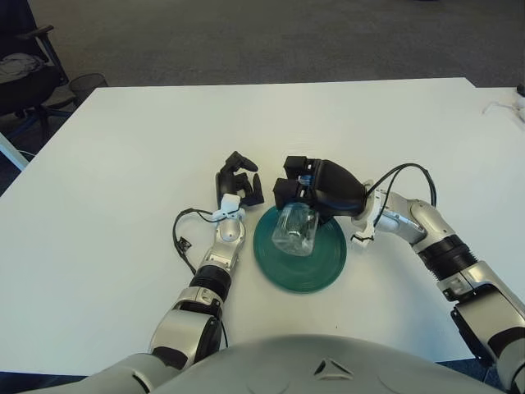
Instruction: Put the bottle into the plate.
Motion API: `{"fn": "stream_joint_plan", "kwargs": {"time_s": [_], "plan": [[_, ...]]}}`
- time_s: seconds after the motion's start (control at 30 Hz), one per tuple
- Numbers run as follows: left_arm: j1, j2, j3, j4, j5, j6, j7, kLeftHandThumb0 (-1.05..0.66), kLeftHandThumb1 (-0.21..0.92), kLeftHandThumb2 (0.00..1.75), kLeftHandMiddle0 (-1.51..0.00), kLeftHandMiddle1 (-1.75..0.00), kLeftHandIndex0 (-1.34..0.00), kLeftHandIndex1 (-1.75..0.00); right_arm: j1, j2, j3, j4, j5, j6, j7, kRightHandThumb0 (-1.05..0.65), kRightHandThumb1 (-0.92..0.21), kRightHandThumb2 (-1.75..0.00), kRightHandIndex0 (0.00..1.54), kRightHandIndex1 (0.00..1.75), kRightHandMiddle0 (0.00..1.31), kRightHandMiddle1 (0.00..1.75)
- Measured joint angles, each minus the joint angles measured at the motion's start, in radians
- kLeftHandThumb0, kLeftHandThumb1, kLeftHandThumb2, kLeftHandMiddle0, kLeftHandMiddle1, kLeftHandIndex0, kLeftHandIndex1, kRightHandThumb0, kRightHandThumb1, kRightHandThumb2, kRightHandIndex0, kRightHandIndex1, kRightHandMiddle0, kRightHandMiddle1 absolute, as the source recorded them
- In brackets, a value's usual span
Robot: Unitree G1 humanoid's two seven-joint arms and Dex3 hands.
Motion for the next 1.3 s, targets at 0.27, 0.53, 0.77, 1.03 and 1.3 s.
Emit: {"fn": "stream_joint_plan", "kwargs": {"time_s": [0.27,0.53,0.77,1.03,1.3], "plan": [[-0.019,0.000,0.008,0.036,-0.009,-0.016,-0.001,-0.53,0.18,1.49,-1.28,-1.75,-0.72,-1.75,-0.017,-0.007,-0.011,0.000,-0.035,-0.034,-0.021,-0.64,-0.92,-0.59,0.00,0.88,0.00,1.05],[-0.032,-0.001,0.031,0.070,-0.067,-0.061,-0.063,-0.53,0.16,1.51,-1.25,-1.75,-0.74,-1.75,-0.026,-0.008,-0.018,0.011,-0.089,-0.035,-0.074,-0.61,-0.92,-0.65,0.00,0.43,0.00,0.69],[-0.051,0.000,0.040,0.116,-0.070,-0.101,-0.062,-0.54,0.15,1.52,-1.25,-1.75,-0.75,-1.75,-0.026,-0.008,-0.018,0.019,-0.113,-0.035,-0.124,-0.61,-0.92,-0.68,0.00,0.24,0.00,0.55],[-0.075,0.005,0.048,0.164,-0.087,-0.148,-0.097,-0.52,0.20,1.46,-1.23,-1.75,-0.71,-1.75,-0.026,-0.008,-0.018,0.027,-0.115,-0.035,-0.141,-0.62,-0.92,-0.70,0.00,0.19,0.00,0.49],[-0.079,0.009,0.047,0.172,-0.089,-0.164,-0.104,-0.50,0.22,1.43,-1.22,-1.75,-0.68,-1.75,-0.026,-0.008,-0.017,0.030,-0.115,-0.028,-0.140,-0.63,-0.92,-0.72,0.00,0.18,0.00,0.49]]}}
